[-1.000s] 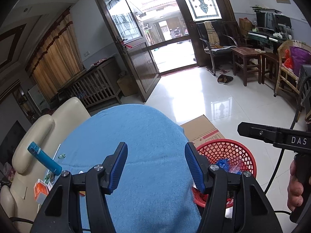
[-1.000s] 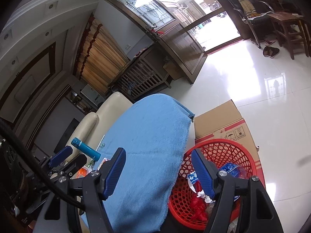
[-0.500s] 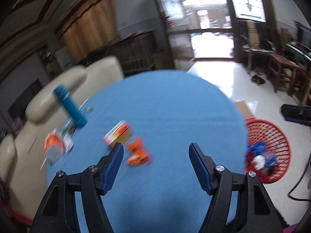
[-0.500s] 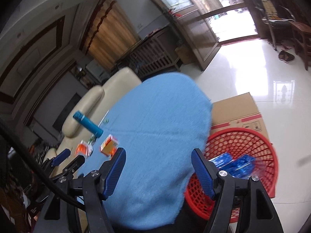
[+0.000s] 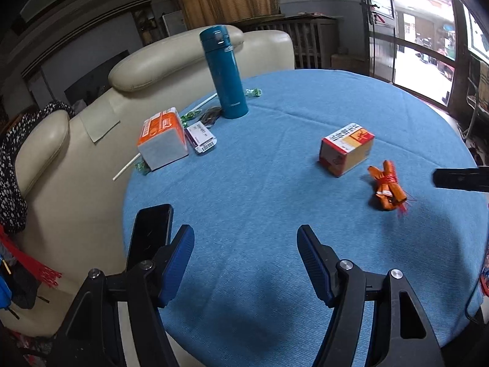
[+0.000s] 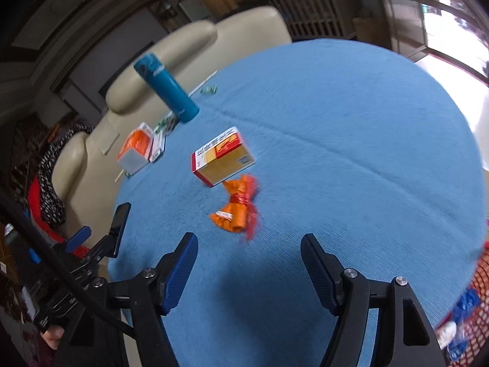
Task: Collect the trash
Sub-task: 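Grasp the orange mesh bag with the right tool and lift it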
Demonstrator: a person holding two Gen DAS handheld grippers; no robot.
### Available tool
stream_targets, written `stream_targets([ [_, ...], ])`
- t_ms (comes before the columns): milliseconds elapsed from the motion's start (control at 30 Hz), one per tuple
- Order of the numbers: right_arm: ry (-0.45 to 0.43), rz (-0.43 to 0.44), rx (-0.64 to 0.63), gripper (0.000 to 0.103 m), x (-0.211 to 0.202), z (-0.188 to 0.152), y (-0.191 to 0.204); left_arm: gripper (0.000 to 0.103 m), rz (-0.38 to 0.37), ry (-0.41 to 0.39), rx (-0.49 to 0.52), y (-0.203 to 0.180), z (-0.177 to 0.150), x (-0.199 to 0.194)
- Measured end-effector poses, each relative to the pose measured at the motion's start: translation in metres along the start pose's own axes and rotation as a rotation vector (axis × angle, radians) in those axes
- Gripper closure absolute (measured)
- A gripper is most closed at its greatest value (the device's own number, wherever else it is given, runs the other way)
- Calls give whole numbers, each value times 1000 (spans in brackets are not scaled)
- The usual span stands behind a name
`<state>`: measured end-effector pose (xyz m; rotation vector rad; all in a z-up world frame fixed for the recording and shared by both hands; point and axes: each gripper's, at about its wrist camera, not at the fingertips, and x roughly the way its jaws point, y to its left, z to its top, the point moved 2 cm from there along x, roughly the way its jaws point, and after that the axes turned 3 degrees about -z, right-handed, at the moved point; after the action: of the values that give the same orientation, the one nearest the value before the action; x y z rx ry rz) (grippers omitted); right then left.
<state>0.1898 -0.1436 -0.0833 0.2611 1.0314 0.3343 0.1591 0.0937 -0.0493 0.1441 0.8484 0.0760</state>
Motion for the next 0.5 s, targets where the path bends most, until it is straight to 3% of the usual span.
stream_targets([
  [233,68,-106,-14,31,68,22,19,32,-25,2,-2,6,3,9],
  [300,85,-145,-29,48,79,23,22,32,-30,-3,7,6,6,10],
  [367,113,-174,-37,57,88,22,23,32,-35,-9,11,5,11,11],
  [500,77,-210,-91,74,87,17,29,32,-50,-20,8,-1,17,9],
])
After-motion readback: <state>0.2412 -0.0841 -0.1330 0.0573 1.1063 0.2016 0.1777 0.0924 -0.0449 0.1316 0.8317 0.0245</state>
